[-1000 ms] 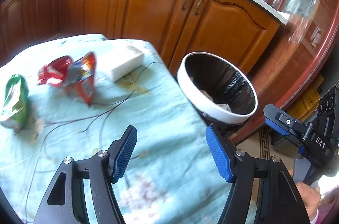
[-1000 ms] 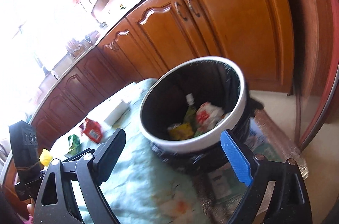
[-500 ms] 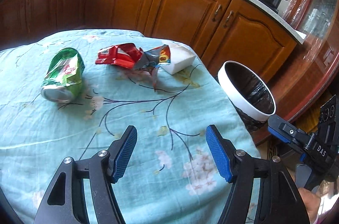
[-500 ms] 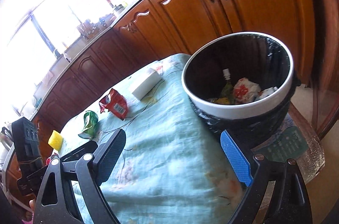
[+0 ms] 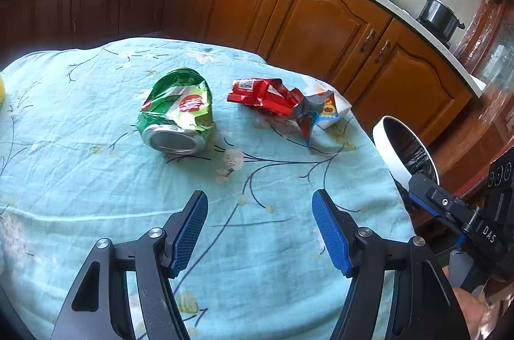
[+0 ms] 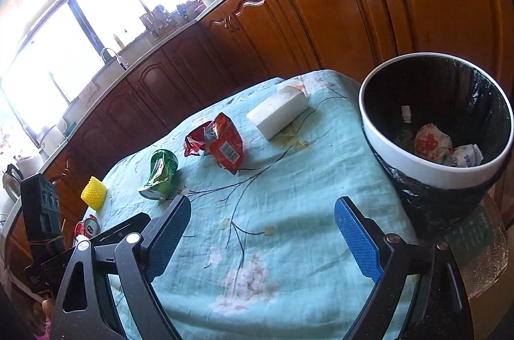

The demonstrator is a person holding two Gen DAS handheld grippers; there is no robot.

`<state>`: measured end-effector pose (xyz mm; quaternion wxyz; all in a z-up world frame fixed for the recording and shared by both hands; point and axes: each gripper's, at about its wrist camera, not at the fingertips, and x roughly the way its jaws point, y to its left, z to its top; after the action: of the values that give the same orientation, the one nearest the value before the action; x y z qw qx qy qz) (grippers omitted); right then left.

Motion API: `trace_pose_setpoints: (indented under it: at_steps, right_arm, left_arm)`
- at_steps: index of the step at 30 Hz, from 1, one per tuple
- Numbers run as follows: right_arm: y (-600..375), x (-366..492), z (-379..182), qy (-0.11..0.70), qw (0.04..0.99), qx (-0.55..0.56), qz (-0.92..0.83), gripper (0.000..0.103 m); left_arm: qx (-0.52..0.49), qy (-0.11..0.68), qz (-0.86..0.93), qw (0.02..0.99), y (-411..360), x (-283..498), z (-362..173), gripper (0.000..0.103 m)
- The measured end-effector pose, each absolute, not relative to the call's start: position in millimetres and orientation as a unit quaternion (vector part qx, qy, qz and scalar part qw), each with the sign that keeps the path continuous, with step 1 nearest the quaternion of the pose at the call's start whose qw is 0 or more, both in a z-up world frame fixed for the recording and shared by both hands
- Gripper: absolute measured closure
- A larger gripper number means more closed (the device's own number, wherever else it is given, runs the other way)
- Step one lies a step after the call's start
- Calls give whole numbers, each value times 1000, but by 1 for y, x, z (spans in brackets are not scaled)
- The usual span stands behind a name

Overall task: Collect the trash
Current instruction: 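Move both tools back toward the green can and red-orange wrapper, then grasp the green soda can with the left tool while the right tool grasps the red-orange wrapper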

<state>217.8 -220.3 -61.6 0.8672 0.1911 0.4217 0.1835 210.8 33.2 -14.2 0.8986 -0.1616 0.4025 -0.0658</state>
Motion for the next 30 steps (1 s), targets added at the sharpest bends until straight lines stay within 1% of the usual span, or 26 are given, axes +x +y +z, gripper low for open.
trace_pose_setpoints:
  at_steps: [3, 5, 7, 9, 12, 14, 17, 22, 24, 26, 27, 28, 29, 30]
  right_arm:
    - [-205, 225, -59, 420, 868, 178, 194, 14]
    - [-195, 231, -57, 419, 869, 170, 198, 19]
    - [-187, 238, -55, 418, 870, 166, 202, 21]
    - [-181, 246, -54, 416, 871, 163, 204, 21]
    - [-173, 259, -54, 414, 873, 158, 205, 24]
    - [-169, 269, -57, 417, 870, 161, 206, 29]
    - [-161, 284, -63, 426, 865, 167, 209, 33]
    - [-148, 305, -74, 435, 862, 163, 205, 34]
    - [-145, 312, -79, 442, 859, 161, 201, 37]
    - [-144, 317, -84, 447, 856, 163, 201, 46]
    - [-145, 318, -86, 450, 855, 163, 200, 54]
    - [-145, 319, -87, 452, 855, 161, 200, 65]
    - [-145, 320, -88, 453, 855, 158, 197, 81]
    - [-146, 320, -88, 453, 855, 157, 196, 85]
  left_arm:
    - [-164, 399, -53, 901, 46, 214, -13, 35]
    - [-165, 399, -41, 901, 55, 218, -14, 33]
    - [-167, 399, -31, 901, 61, 224, -15, 32]
    - [-172, 400, -24, 900, 69, 232, -14, 27]
    - [-180, 404, -22, 896, 77, 248, -14, 26]
    - [-186, 405, -22, 895, 82, 259, -15, 25]
    - [-193, 409, -18, 892, 88, 275, -18, 24]
    - [-196, 423, -15, 885, 93, 303, -30, 22]
    - [-190, 437, -19, 879, 90, 313, -37, 22]
    - [-183, 442, -19, 878, 87, 320, -41, 22]
    - [-179, 444, -17, 878, 85, 324, -43, 22]
    - [-176, 444, -15, 878, 84, 326, -43, 22]
    - [-174, 443, -14, 880, 82, 329, -44, 22]
    - [-170, 442, -11, 881, 81, 330, -44, 23]
